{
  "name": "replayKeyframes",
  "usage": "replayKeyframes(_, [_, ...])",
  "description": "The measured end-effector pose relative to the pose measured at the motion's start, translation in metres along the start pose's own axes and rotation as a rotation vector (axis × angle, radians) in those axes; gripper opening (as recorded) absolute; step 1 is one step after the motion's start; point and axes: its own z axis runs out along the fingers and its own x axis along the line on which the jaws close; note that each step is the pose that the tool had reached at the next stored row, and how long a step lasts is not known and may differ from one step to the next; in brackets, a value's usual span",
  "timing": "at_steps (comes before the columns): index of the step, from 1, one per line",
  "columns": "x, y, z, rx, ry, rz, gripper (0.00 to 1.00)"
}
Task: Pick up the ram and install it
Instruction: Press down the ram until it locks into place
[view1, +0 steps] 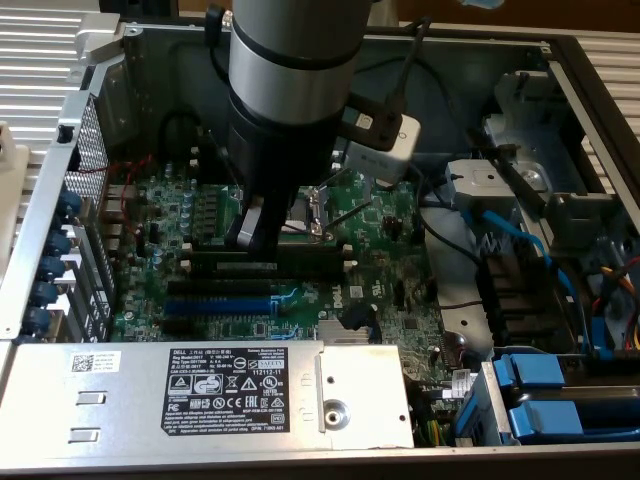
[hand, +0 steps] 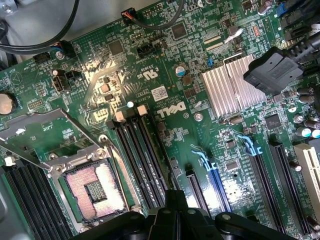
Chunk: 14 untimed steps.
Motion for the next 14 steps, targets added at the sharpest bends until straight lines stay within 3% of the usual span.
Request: replayKeyframes(14, [-0.0001,0.0002,0.0011,0.0000,0.0003,0.000,0.11])
